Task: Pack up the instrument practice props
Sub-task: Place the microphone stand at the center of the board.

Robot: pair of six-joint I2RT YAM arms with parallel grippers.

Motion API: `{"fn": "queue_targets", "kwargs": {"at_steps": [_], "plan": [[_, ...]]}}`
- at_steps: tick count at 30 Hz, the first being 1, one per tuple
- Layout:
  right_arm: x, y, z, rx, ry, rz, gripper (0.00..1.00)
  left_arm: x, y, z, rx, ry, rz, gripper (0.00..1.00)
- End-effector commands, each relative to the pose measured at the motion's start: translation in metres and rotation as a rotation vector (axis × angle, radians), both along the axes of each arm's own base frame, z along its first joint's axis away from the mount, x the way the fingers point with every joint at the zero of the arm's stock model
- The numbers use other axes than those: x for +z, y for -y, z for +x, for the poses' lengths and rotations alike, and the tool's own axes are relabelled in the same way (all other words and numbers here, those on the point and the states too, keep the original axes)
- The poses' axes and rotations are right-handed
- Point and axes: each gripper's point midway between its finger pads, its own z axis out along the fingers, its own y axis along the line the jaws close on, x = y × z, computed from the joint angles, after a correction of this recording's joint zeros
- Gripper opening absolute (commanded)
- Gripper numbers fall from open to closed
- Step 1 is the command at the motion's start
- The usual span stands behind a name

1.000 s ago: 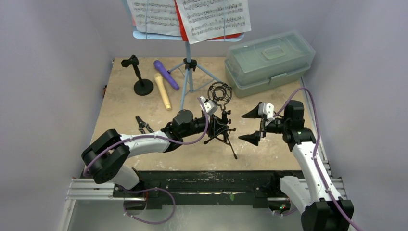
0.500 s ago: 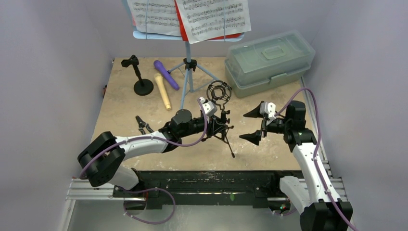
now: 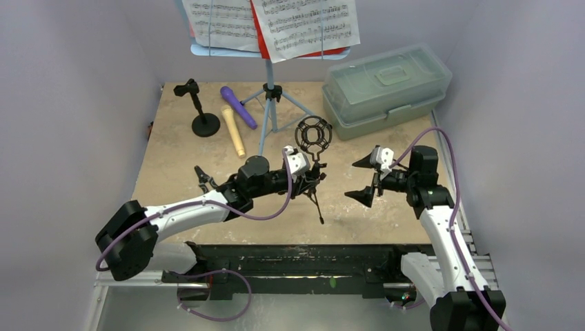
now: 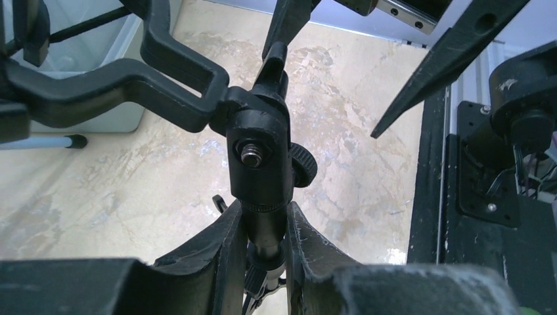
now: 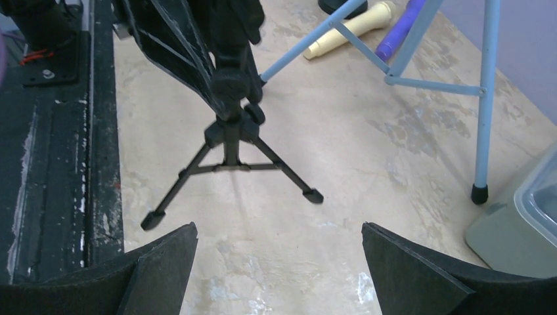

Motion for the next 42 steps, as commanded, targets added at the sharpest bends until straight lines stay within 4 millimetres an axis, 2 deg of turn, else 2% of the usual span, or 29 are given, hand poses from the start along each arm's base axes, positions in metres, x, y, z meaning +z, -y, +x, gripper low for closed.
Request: {"fn": "queue_targets", "kwargs": {"at_steps": [1,6,14,20,29,39,42], "plan": [[-0.004,0.010,0.005,-0.036,0.068,-0.079,0.99,0.067,-0.008,0.002,-0.005,0.236,-0.048,0.00],[-0.007,0.014,0.004,-0.033,0.107,-0.127,0.99,0.076,-0.038,0.005,0.096,0.294,-0.008,0.00],[-0.030,0.025,0.006,-0.033,0.140,-0.236,0.99,0.092,-0.101,0.014,0.321,0.364,-0.024,0.00],[-0.034,0.027,0.003,-0.021,0.151,-0.262,0.99,0.103,-0.144,0.020,0.505,0.392,-0.054,0.00],[-0.036,0.027,-0.001,-0.002,0.155,-0.266,0.99,0.101,-0.178,0.032,0.708,0.308,-0.105,0.00],[-0.038,0.026,-0.003,0.011,0.154,-0.268,0.99,0.103,-0.249,0.045,1.093,0.246,-0.177,0.00],[-0.038,0.026,-0.003,0.013,0.154,-0.267,0.99,0.102,-0.264,0.049,1.174,0.243,-0.177,0.00]]}}
